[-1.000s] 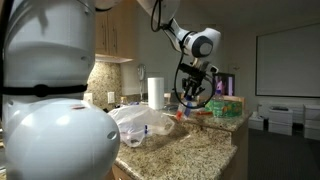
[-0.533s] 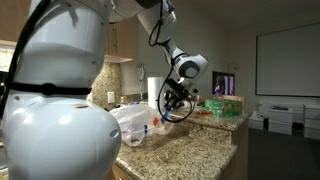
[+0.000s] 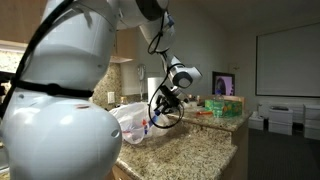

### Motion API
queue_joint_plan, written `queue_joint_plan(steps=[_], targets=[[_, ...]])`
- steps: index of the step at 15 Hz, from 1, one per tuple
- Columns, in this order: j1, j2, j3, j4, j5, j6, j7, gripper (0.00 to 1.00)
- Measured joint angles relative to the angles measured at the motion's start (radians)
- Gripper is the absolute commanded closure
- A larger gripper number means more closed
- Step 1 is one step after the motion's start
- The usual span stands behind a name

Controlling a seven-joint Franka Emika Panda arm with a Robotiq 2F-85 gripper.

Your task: Pick up the three bottles and put them in the plastic bag.

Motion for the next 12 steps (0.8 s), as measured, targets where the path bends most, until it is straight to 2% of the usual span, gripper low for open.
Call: queue_joint_plan(steps=[4,12], targets=[[0.016,0.053,0.024,0.021,0.041,-0.037,-0.004,0.92],[0.061,0.188,0.033,0.107,0.044,-0.053,0.015,0.92]])
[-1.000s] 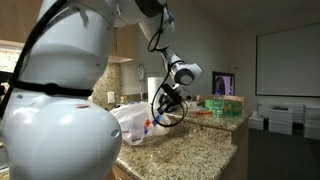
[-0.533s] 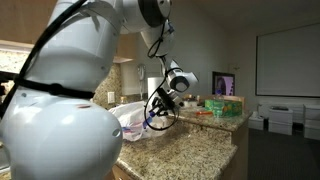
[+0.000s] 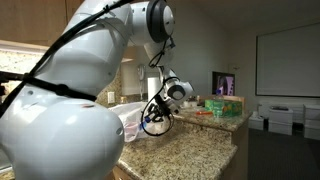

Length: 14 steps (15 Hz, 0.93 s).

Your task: Pick up the three bottles and put them in the plastic bag.

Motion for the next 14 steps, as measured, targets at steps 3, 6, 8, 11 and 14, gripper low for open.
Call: queue_joint_plan(steps=[3,6,8,11,14], targets=[[0.017,0.014,0.000,0.031,-0.013,0.001,0.007,0.92],[0.047,0.015,0.001,0.050,-0.042,0.002,0.007,0.92],[0.067,0.019,0.006,0.066,-0.063,0.002,0.008,0.42],[0.091,0.035,0.015,0.094,-0.099,0.002,0.011,0.29],[0.107,0.056,0.016,0.119,-0.168,0.017,0.022,0.11]])
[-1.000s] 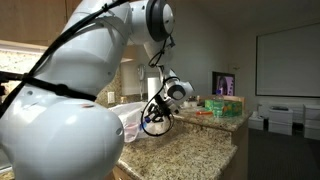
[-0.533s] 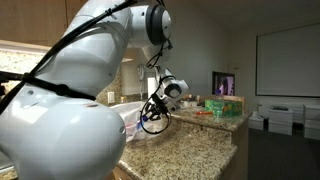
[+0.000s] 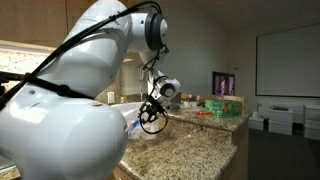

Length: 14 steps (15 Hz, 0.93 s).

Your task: Pick up the three bottles and put them in the plastic bag.

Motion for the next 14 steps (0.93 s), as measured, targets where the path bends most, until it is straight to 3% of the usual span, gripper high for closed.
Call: queue_joint_plan(steps=[1,3,9,14], targets=[[0.002,0.006,0.000,0.010,-0.031,0.009,0.008,0.04],[0.004,0.012,0.000,0.029,-0.089,0.029,0.020,0.00],[0.006,-0.006,0.000,0.109,-0.253,0.123,0.046,0.00],[-0.011,-0.101,-0.010,0.118,-0.358,0.155,0.049,0.00]])
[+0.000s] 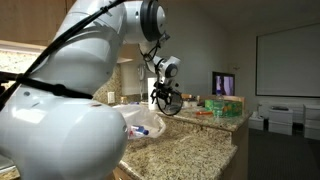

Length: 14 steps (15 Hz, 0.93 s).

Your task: Pick up the three bottles and put them in the plastic bag.

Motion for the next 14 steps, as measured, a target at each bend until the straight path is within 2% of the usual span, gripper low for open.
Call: queue_joint_plan(steps=[5,12,14], targets=[[-0.035,-0.161,-0.055,-0.079,-0.218,-0.051,0.000,0.00],[-0.112,-0.408,-0.138,-0.235,-0.418,-0.335,0.016,0.00],[-0.116,-0.454,-0.147,-0.273,-0.451,-0.358,0.042,0.00]])
